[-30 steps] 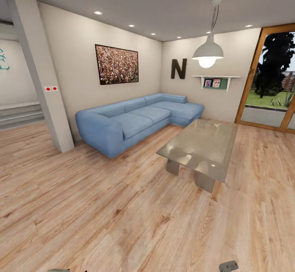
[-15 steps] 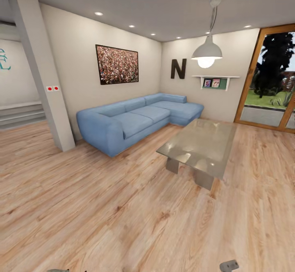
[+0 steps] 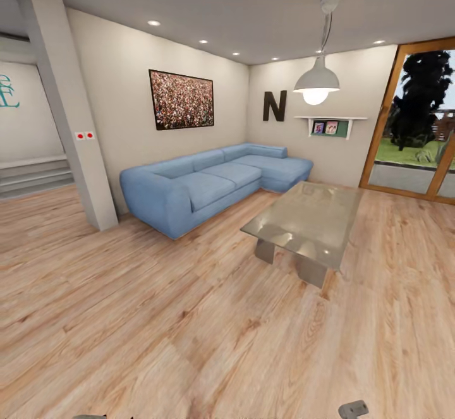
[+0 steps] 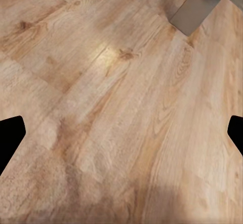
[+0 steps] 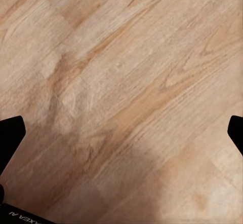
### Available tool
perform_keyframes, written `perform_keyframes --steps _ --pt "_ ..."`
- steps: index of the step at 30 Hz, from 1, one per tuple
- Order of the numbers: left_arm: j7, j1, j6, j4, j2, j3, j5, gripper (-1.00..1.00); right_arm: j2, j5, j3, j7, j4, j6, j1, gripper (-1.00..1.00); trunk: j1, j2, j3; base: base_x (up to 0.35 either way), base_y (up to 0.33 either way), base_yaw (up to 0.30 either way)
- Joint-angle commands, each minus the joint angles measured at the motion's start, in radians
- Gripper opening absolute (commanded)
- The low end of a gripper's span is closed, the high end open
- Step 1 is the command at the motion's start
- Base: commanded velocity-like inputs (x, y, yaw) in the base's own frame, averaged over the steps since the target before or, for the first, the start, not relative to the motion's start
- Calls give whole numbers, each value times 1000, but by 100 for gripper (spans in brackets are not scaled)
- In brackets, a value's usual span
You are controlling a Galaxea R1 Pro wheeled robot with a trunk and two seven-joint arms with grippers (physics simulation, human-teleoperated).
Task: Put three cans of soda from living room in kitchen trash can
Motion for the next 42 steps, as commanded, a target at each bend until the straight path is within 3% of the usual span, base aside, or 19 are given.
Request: perform_keyframes --steps 1,15,22,42 --pt "0 0 0 0 0 0 0 100 0 0 0 0 0 0 0 100 0 0 0 -93 0 0" --pt "0 1 0 0 0 -1 0 100 0 0 0 0 0 0 0 100 0 0 0 -278 0 0" --pt "0 1 0 0 0 -1 0 100 0 0 0 1 0 2 0 100 0 0 0 -76 0 -12" --pt "0 0 0 0 0 -1 0 100 0 0 0 2 0 3 0 100 0 0 0 -3 0 -239"
